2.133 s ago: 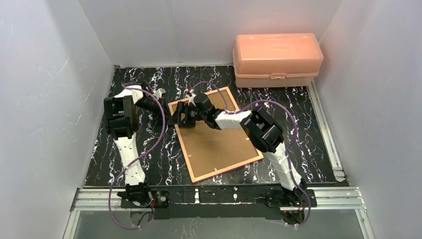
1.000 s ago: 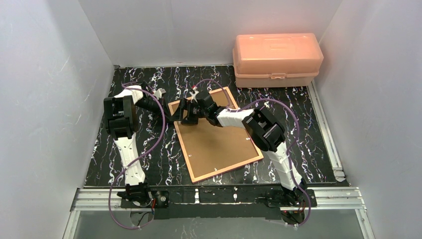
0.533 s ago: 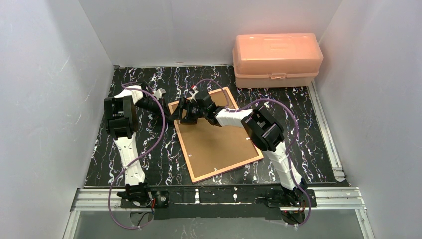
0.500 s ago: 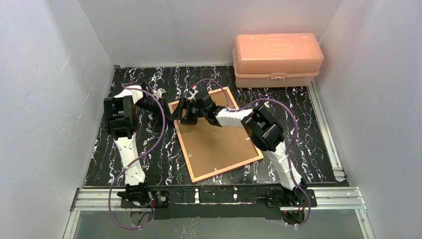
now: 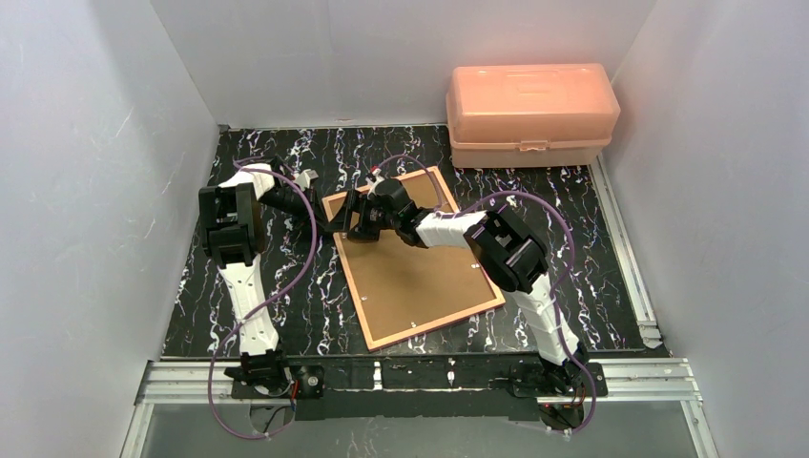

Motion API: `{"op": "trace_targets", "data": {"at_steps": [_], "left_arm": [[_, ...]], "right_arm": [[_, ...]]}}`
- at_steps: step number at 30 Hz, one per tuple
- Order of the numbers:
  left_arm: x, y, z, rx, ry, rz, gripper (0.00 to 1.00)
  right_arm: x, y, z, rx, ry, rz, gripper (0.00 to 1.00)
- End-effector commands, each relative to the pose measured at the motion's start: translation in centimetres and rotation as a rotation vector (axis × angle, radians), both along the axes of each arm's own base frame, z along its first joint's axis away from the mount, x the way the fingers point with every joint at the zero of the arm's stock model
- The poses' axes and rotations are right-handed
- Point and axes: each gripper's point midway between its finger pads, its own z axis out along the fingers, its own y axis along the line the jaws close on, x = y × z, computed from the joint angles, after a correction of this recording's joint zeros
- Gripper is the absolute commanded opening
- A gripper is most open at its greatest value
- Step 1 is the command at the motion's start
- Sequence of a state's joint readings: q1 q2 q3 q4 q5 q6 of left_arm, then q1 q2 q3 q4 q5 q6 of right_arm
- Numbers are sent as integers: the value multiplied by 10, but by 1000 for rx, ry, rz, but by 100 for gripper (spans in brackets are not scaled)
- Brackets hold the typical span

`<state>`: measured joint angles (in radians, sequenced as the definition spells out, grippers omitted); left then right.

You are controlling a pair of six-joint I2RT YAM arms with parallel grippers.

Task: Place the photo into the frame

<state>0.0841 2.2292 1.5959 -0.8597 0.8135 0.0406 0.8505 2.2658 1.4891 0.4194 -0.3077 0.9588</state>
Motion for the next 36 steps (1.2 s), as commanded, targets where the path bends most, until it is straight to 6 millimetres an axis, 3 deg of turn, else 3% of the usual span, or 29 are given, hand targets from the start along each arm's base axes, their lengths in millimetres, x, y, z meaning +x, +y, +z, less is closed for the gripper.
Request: {"op": "trace_targets", "data": {"at_steps": [1,19,36], "left_arm": [[-8,-2,0,39,-20,-38,5],[-8,-2,-1,38,-16,-37,5],[-11,-3,-2,32,-10,-38,5]], "right_arm": [[-6,-4,5,-19,9,-9,94],[-6,12,4,19,33,-23,94],[21,9,-7,-52,-62,-69,94]]}}
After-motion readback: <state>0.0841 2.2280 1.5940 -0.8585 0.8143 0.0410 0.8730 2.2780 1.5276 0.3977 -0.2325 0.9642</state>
